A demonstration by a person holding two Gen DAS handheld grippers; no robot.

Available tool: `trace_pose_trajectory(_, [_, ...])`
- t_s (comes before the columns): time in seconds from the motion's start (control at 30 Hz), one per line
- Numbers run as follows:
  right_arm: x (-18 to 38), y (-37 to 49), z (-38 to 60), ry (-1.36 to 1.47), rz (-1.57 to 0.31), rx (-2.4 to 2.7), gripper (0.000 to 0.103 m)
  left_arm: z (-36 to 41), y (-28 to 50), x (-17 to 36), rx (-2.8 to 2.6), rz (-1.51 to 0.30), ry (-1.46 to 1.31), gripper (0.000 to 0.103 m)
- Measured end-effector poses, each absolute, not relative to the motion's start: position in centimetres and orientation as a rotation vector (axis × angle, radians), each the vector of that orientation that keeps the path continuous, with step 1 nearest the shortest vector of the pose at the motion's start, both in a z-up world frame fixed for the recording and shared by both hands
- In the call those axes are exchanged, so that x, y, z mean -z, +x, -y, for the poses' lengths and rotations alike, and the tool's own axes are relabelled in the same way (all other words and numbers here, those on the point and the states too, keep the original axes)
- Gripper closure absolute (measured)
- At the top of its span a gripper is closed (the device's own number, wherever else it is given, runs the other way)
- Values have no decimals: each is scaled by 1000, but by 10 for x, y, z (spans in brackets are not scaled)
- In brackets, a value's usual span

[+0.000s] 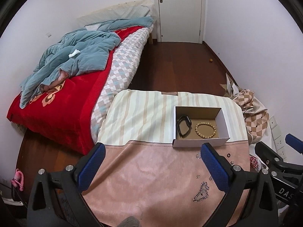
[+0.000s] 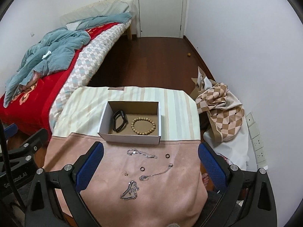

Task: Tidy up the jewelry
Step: 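Withdraw both tools from the box back over the table, then lower the left tool onto the thick silver chain and close it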

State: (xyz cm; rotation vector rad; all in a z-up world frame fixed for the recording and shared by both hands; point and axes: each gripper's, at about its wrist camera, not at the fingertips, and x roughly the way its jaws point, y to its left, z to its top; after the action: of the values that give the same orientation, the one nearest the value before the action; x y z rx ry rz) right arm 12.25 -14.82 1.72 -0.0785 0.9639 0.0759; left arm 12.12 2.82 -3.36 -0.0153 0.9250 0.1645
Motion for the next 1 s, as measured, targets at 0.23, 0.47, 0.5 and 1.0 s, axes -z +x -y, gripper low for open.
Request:
trace_pose_trajectory(0.23, [23,107,169,-40,-1043,-53,2,-25,109,74,-180,-989,-21,0])
trace_pose_trajectory(0.47, [106,90,212,33,-1200,-19,38,1,101,154,-118,-1141,2,0])
trace_pose_trajectory(0.5, [115,89,216,36,-1214,-15,41,7,101,166,-105,-1164,13,1])
trace_pose_trajectory(1.0, [181,78,261,150,-1279,47,42,66,98,261,126,-1352,57,22])
